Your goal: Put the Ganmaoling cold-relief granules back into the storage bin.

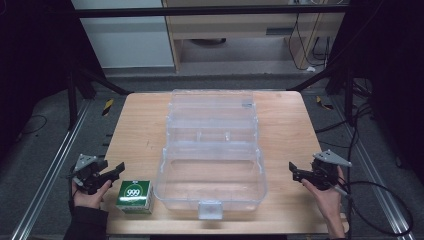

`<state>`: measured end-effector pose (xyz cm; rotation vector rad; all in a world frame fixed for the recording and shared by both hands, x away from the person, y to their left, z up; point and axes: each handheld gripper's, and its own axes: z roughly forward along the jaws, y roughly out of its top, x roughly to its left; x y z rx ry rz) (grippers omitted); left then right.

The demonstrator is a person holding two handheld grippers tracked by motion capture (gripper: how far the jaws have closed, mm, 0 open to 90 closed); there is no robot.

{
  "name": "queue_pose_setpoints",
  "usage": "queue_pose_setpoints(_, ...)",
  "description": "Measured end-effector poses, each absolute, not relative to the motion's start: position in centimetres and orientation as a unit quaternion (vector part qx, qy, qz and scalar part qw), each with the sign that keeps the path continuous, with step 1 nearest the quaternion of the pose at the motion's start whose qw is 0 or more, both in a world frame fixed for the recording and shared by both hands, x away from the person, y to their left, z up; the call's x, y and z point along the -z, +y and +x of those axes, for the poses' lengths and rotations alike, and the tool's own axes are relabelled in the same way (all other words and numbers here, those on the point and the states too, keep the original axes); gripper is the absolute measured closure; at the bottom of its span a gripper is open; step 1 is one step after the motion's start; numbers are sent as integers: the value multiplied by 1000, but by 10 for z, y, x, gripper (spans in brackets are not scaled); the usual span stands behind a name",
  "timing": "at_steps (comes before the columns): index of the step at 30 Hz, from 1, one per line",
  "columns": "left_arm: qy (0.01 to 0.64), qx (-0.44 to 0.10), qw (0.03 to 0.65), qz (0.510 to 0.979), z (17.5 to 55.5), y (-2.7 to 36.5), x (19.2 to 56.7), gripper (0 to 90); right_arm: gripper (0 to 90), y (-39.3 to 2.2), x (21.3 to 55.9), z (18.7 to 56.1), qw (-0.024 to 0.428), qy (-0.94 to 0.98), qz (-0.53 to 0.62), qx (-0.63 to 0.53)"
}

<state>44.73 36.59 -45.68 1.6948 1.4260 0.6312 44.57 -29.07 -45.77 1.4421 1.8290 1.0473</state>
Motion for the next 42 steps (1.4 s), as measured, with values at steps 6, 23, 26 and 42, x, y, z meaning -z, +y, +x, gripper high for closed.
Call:
queue_pose_setpoints(6, 528, -237, 425, 696, 447, 364, 444, 288, 28, -284, 449, 440, 298, 691, 521, -403)
queue_pose_setpoints(23, 390, -191, 404, 805, 440, 361, 399, 211, 30, -286, 454, 434, 311, 694, 525, -382)
queue_pose_setpoints(26, 370, -180, 397, 820, 443, 360, 395, 211, 30, -285, 454, 434, 311, 695, 524, -382)
queue_pose_setpoints(42, 239, -130, 324, 906, 439, 340, 376, 195, 27, -291, 460, 436, 309, 703, 529, -361)
